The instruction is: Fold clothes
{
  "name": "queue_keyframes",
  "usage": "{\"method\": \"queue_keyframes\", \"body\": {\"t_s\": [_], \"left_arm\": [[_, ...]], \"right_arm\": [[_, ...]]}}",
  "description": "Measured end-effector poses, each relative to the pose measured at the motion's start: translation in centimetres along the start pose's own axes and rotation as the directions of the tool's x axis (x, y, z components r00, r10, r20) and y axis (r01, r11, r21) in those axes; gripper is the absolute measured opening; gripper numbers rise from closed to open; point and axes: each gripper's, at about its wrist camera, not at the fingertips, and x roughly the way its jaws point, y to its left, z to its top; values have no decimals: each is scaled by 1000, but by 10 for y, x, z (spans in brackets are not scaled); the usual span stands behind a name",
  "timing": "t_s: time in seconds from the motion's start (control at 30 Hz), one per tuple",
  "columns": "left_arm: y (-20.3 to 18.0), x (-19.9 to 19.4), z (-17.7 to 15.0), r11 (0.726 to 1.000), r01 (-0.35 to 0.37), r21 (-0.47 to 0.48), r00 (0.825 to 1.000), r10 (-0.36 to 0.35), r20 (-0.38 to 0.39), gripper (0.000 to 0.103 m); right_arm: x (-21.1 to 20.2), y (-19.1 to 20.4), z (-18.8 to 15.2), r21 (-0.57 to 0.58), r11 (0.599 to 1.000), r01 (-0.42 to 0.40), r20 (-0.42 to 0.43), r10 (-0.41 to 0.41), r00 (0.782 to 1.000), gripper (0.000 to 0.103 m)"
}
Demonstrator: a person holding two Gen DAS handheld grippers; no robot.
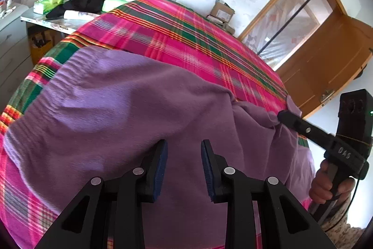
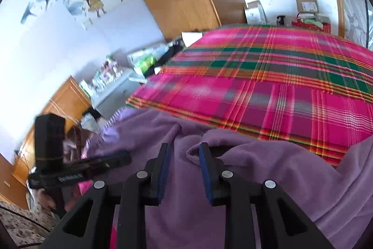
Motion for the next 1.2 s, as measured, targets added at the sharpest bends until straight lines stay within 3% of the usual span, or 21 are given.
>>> {"method": "queue_keyframes", "body": {"t_s": [0.13,0.27,0.37,0.53,0.6,0.7,0.77,0.87,1.2], "left_arm": [[4,-8,13,999,-31,10,999,31,33,31],[14,-20,38,997,-83,9,990,81,115,31],[25,-18,53,992,-124,-3,984,123,133,31],[44,-6,62,987,-153,-51,983,158,96,31],[49,0,61,987,-155,-50,984,159,81,31],[53,8,61,987,-153,-47,985,156,75,31],[55,9,60,988,-144,-57,986,148,75,31],[58,9,60,989,-132,-70,987,138,81,31],[70,10,63,986,-131,-106,984,142,108,31]], "right_arm": [[9,-1,0,-28,998,53,-83,-55,995,26],[13,-3,4,-50,996,73,-120,-79,990,26],[18,2,12,-84,995,47,-138,-58,989,26],[41,0,21,-62,998,-29,-229,14,973,26],[45,-4,22,-38,999,-29,-230,19,973,26],[49,-22,25,82,993,-84,-214,100,972,24],[49,-37,27,170,980,-101,-173,131,976,13],[47,-47,27,202,976,-84,-143,114,983,3],[43,-81,27,290,957,-20,-56,38,998,3]]}}
